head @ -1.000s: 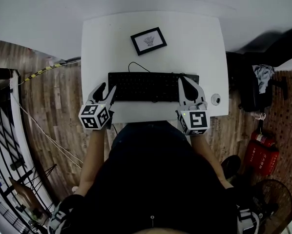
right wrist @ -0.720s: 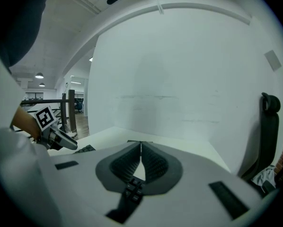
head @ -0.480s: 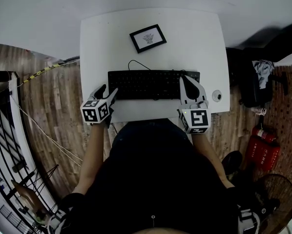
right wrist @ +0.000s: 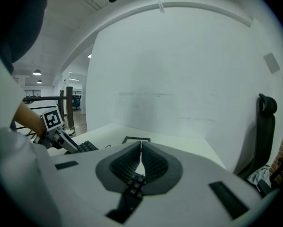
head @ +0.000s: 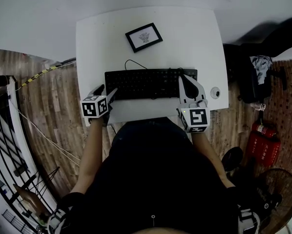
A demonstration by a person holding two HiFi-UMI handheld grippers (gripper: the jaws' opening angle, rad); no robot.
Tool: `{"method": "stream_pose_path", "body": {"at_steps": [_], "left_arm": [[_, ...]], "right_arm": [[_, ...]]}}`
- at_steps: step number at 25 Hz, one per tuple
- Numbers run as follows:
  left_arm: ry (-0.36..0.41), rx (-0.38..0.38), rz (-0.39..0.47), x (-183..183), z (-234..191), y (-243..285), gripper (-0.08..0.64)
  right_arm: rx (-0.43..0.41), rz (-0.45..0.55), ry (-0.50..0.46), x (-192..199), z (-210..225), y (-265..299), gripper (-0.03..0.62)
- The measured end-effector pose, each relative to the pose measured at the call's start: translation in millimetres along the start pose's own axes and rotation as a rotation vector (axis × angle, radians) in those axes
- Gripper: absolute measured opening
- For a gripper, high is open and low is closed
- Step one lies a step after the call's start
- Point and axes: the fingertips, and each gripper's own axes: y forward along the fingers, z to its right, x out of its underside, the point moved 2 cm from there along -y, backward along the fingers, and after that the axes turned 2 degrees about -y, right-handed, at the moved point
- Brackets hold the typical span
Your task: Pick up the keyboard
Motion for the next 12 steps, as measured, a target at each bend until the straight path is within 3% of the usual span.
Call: {"method": "stream_pose_path", "body": {"at_steps": [12], "left_arm": [[-0.061,-0.005,-0.080,-1.6,-1.0,11.2,0.283]], "right_arm": [[0.019,-0.016,0.019,4.8,8.5,-1.5,0.012]]}}
